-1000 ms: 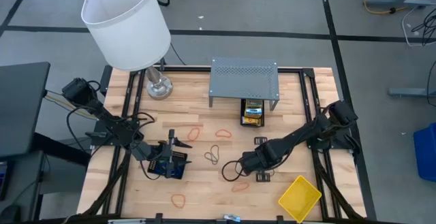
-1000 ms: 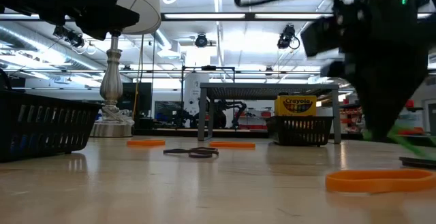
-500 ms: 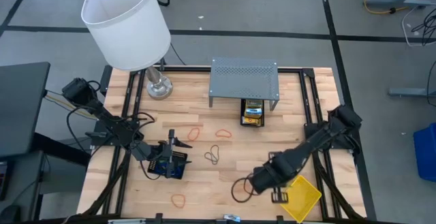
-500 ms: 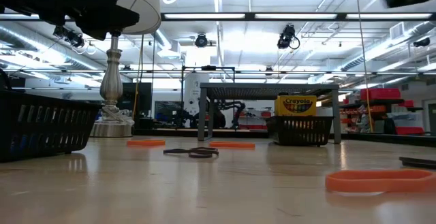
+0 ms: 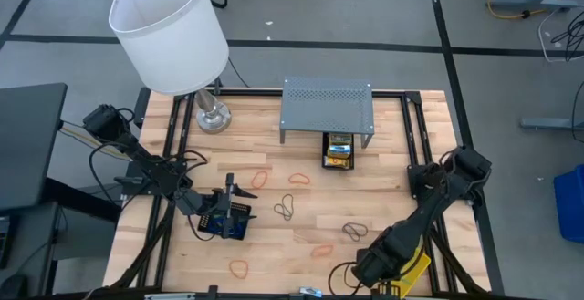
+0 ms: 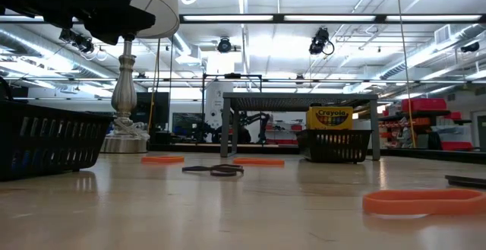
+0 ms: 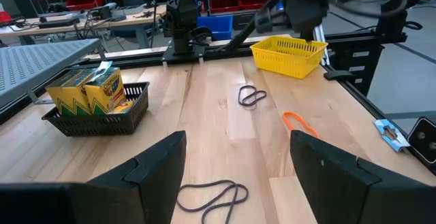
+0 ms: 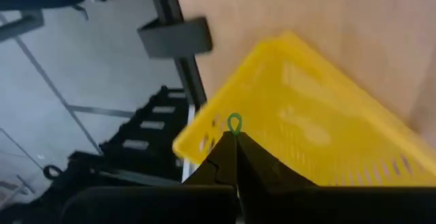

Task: Pick & Place Office Desk Supplies
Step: Put the green rubber band into the yellow bin

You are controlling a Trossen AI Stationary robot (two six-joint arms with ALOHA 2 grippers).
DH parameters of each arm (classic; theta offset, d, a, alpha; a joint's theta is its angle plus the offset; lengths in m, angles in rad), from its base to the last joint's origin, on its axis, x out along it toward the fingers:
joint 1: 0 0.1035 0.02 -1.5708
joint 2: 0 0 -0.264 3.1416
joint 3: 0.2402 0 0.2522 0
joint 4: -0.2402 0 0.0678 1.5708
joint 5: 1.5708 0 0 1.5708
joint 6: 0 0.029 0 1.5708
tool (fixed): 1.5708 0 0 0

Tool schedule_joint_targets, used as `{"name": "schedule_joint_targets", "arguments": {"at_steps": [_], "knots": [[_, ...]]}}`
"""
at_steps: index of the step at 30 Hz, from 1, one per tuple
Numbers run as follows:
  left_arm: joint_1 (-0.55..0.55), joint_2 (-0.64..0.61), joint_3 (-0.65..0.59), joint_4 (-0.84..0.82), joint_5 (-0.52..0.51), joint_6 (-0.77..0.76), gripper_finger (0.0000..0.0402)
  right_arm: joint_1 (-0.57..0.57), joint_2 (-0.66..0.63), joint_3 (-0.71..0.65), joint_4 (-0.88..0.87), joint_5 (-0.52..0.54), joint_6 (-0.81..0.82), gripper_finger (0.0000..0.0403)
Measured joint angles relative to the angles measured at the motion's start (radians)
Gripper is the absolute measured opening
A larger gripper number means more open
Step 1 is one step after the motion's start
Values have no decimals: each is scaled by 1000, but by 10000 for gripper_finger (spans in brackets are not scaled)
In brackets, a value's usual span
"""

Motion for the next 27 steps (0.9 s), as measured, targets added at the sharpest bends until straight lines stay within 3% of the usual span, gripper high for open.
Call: {"name": "schedule_joint_targets", "arguments": {"at_steps": [11, 19, 27], "knots": [[0, 0, 0, 1, -12, 0, 265, -12, 0, -166, 170, 118, -67, 0], [0, 0, 0, 1, -27, 7, 265, -26, 0, -213, 262, 381, -136, 0], [0, 0, 0, 1, -48, 10, 265, -23, 0, -213, 264, 718, -139, 0]]}}
